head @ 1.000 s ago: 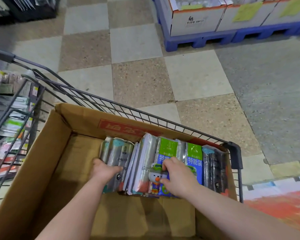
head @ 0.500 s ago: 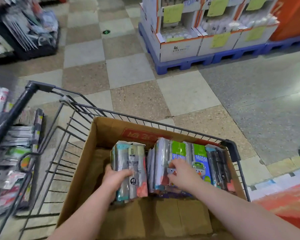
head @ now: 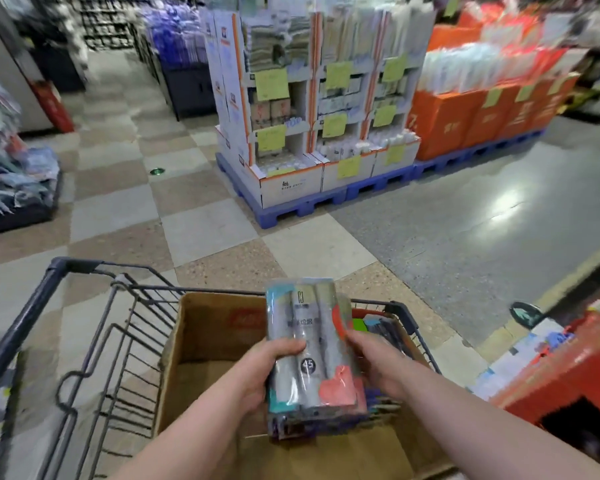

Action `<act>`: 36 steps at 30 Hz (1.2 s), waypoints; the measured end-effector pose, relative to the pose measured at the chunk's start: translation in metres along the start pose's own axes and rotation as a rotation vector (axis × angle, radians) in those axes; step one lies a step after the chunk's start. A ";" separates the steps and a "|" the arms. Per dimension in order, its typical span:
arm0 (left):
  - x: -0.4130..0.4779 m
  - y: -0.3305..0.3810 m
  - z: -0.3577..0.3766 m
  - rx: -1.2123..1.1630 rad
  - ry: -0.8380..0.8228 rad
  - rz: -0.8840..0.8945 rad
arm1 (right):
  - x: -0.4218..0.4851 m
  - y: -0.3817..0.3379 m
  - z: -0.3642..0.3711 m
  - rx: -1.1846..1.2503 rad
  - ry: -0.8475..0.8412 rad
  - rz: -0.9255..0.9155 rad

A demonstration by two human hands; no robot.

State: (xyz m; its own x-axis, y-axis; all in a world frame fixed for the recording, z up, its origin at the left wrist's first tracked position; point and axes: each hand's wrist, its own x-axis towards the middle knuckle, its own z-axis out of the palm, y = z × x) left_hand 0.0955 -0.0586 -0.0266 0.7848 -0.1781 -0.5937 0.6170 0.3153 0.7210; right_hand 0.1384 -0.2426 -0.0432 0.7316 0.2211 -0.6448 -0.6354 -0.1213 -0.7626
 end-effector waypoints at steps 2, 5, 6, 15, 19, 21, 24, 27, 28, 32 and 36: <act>-0.002 0.001 0.019 0.047 -0.069 -0.015 | -0.017 -0.002 -0.014 0.084 0.025 -0.080; -0.002 -0.002 0.050 0.076 -0.111 0.001 | -0.051 0.000 -0.041 0.082 0.164 -0.193; -0.001 -0.004 0.060 0.082 -0.118 0.012 | -0.060 0.004 -0.052 0.076 0.222 -0.229; 0.001 -0.028 0.178 0.299 -0.274 0.088 | -0.162 0.053 -0.166 0.089 0.623 -0.361; -0.003 -0.058 0.255 0.362 -0.332 0.129 | -0.218 0.087 -0.224 0.186 0.728 -0.385; -0.013 -0.077 0.297 0.370 -0.391 0.127 | -0.254 0.100 -0.250 0.258 0.767 -0.382; -0.031 -0.106 0.358 0.372 -0.458 0.141 | -0.303 0.125 -0.293 0.280 0.855 -0.395; -0.047 -0.131 0.414 0.394 -0.519 0.155 | -0.344 0.150 -0.340 0.296 0.939 -0.416; -0.051 -0.138 0.431 0.391 -0.532 0.152 | -0.357 0.156 -0.355 0.298 0.960 -0.429; -0.067 -0.161 0.487 0.379 -0.555 0.177 | -0.412 0.168 -0.399 0.292 1.018 -0.486; -0.079 -0.169 0.526 0.356 -0.555 0.210 | -0.442 0.167 -0.430 0.232 1.045 -0.555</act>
State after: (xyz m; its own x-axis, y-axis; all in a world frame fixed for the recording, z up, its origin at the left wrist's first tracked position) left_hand -0.0399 -0.5887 0.0862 0.7452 -0.6272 -0.2267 0.3560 0.0866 0.9305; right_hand -0.1850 -0.7770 0.0926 0.6976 -0.7152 -0.0441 -0.1216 -0.0576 -0.9909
